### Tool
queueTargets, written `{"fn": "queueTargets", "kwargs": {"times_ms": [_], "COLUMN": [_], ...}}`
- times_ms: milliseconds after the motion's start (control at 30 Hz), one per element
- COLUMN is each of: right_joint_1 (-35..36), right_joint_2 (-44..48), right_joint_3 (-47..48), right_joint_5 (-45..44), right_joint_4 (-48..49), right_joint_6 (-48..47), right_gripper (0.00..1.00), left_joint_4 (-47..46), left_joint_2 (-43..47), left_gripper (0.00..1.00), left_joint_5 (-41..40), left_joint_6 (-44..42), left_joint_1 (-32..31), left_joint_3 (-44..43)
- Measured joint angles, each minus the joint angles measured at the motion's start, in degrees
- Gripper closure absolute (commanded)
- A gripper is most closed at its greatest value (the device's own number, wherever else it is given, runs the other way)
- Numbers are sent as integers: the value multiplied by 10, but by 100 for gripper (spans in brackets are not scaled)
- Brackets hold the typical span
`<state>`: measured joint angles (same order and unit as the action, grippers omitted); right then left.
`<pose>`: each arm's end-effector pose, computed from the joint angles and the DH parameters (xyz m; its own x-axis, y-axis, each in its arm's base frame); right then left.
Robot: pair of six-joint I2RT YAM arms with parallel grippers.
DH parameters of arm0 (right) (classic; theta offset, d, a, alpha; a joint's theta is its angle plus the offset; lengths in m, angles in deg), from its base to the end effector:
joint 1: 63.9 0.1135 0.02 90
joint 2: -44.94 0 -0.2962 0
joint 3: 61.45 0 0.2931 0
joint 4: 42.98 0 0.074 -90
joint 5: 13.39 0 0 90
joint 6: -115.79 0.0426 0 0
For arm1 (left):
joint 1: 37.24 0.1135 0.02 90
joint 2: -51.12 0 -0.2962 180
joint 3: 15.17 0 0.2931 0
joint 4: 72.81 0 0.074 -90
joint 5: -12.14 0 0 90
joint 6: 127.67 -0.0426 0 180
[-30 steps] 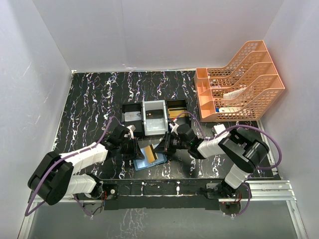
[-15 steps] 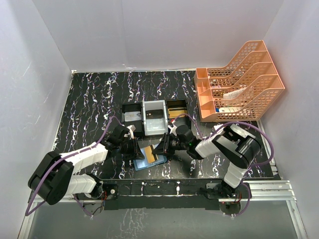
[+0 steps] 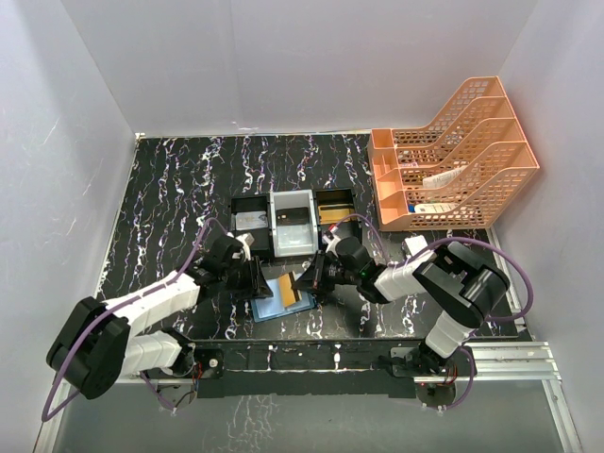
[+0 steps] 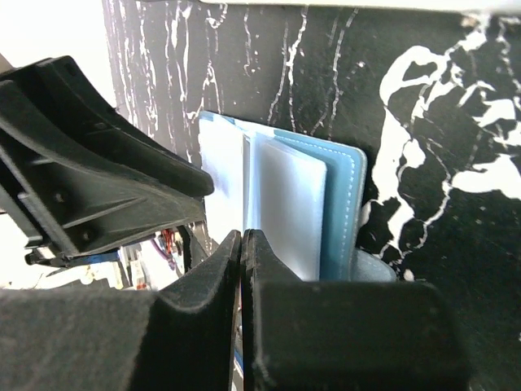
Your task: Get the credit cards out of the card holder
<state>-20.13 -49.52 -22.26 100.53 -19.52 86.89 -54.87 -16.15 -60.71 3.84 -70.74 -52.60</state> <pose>0.2090 0.2241 0.1084 -0.9554 0.1930 -0.2236 -0.0926 0.5230 0.8473 0.1906 -0.1412 0.1559 -0.9215 -0.1495 -0.3585 0.1094 0.7857 -0.6089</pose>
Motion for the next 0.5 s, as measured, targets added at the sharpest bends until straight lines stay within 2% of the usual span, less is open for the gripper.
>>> {"fn": "queueTargets", "kwargs": {"times_ms": [267,500], "right_joint_1": [0,0], "right_joint_2": [0,-11], "right_joint_3": [-14,-17], "right_joint_5": [-1,0], "right_joint_4": [11,26], "right_joint_6": [10,22], "right_gripper": [99,99], "left_joint_4": [-29,-53], "left_joint_2": [-9,-52], "left_gripper": [59,58], "left_joint_5": [38,73], "left_joint_6": [-6,-13], "left_joint_1": [-1,-17], "left_joint_3": [-19,-29]}}
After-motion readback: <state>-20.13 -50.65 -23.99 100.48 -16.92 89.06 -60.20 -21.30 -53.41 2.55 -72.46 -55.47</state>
